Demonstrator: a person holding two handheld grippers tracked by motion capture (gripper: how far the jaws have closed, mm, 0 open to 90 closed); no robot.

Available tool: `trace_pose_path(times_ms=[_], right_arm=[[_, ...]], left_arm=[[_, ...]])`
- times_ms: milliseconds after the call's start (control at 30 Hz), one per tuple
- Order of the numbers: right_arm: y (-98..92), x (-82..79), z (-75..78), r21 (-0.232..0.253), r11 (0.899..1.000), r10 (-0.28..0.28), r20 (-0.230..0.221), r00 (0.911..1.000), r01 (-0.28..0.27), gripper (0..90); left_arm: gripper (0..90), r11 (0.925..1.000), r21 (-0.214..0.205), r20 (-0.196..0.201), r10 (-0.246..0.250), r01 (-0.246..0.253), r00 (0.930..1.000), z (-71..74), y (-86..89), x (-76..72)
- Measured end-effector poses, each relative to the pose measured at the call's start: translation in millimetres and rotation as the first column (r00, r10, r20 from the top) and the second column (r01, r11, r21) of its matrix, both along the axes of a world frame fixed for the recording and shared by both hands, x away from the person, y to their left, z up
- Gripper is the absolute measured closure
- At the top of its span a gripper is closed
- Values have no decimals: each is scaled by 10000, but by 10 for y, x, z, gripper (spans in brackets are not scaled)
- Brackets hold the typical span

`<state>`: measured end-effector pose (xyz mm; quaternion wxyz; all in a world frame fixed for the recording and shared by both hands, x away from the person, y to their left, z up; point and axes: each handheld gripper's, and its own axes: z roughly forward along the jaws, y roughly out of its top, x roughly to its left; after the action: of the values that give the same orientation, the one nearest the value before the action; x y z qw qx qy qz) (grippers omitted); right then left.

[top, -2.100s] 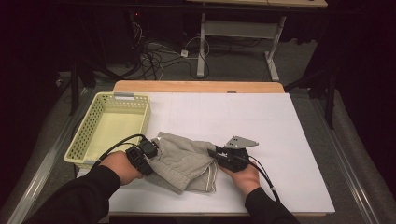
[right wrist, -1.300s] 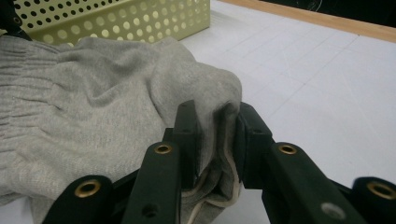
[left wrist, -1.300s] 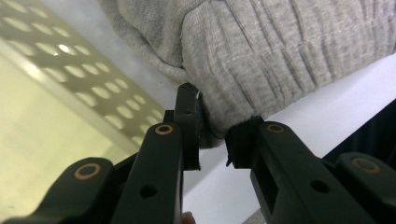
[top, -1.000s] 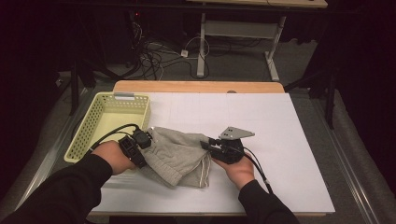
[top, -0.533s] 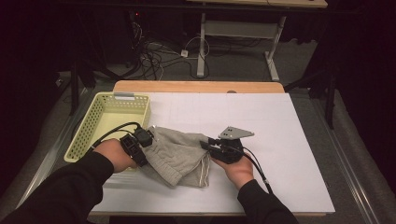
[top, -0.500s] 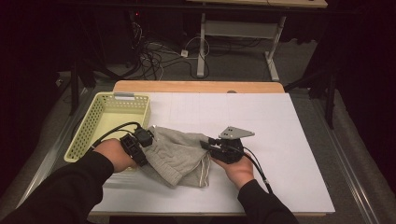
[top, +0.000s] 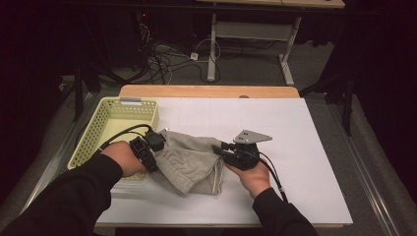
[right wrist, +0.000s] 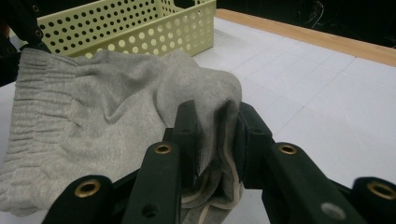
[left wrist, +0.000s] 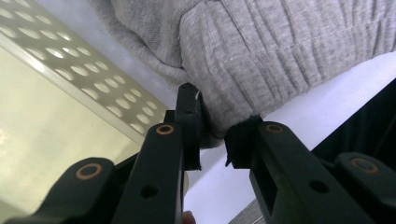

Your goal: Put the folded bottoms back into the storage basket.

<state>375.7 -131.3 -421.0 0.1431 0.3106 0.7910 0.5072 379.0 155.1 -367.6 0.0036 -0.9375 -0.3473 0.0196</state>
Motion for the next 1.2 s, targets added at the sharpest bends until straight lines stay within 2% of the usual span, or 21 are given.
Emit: trace_pose_path(times_ms=[167, 533, 633, 900, 1133, 1200], right_arm=[[-7, 10, 32, -2, 10000, -48, -70, 10000, 48, 732], [3, 35, 132, 120, 9999, -42, 63, 10000, 41, 731], [9, 43, 171, 107, 9999, -19, 92, 10000, 18, 731], [50, 75, 345, 41, 10000, 68, 329, 9994, -70, 730], [178, 139, 533, -5, 9998, 190, 573, 9982, -190, 730], [230, 167, 577, 40, 9997, 231, 605, 9979, -234, 730]], left_arm=[[767, 10000, 0, -115, -24, 24, 9999, 50, -3, 18], [767, 10000, 53, -55, 40, -40, 10000, 167, 19, 57], [771, 9997, 189, -120, -119, 121, 9999, 211, 21, 74], [770, 9995, 293, -29, -133, 134, 9999, 363, 48, 98], [771, 9996, 284, 230, 87, -94, 9997, 548, 181, 115], [771, 9992, 396, 259, 88, -98, 9996, 586, 236, 114]])
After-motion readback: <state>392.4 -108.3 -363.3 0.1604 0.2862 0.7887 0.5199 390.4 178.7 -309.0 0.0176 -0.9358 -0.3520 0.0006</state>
